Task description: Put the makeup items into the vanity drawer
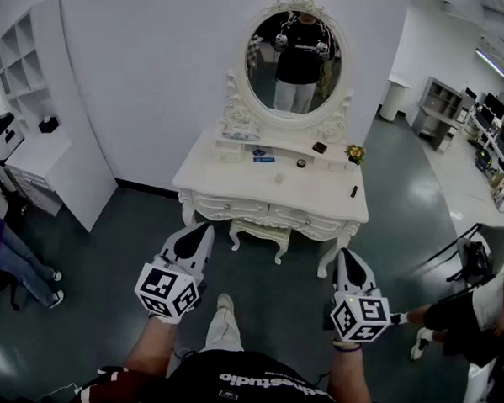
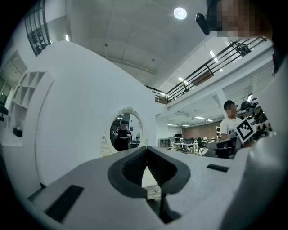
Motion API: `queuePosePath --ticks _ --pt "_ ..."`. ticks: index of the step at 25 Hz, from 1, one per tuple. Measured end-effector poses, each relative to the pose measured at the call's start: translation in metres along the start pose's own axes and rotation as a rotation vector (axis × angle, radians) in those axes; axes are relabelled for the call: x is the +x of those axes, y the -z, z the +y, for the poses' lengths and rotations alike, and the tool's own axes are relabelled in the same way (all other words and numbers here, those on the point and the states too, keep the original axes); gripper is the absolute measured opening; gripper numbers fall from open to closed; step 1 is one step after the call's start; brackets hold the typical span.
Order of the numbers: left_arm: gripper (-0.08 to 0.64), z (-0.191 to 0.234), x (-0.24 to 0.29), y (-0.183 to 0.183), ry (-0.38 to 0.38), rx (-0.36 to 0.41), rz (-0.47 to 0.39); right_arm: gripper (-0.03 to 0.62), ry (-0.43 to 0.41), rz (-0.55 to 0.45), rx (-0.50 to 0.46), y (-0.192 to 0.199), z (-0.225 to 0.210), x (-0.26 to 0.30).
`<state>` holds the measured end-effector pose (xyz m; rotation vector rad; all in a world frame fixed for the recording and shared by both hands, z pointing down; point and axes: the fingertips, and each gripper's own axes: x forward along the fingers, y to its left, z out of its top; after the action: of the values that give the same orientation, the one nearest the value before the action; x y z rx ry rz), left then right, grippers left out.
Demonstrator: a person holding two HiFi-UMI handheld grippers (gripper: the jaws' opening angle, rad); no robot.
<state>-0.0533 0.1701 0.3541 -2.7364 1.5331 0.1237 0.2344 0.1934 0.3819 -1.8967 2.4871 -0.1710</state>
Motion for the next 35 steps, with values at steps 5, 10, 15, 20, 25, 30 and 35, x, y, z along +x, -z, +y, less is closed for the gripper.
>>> queuePosePath --ticks 5,10,15,20,25,30,35 --pt "0.006 -0.003 -0.001 0.0 0.0 0.001 -0.001 -0.008 0.009 0.0 0.001 0.002 -0.002 -0.005" --pt "0.006 -0.006 -0.002 0.003 0.004 0.0 0.005 -0.008 0.012 0.002 0.004 0.002 -0.002 -0.007" --pt "0.006 -0.007 -0.001 0.004 0.008 0.001 0.012 -0.008 0.019 0.002 0.01 0.002 -0.005 -0.009" --pt "0.006 -0.006 -0.001 0.006 0.009 0.006 0.017 -0.008 0.021 -0.004 0.01 0.004 -0.006 -0.009" --pt "0.006 -0.002 0.006 0.006 0.015 0.004 0.019 -0.008 0.021 -0.016 0.004 0.002 -0.006 -0.002" --pt "0.006 0.006 0.014 0.006 0.022 0.004 0.02 -0.008 0.025 -0.014 0.001 0.001 -0.006 0.009" --pt "0.006 0.014 0.028 0.007 0.031 0.002 0.025 -0.008 0.024 -0.015 0.007 -0.003 -0.007 0.023"
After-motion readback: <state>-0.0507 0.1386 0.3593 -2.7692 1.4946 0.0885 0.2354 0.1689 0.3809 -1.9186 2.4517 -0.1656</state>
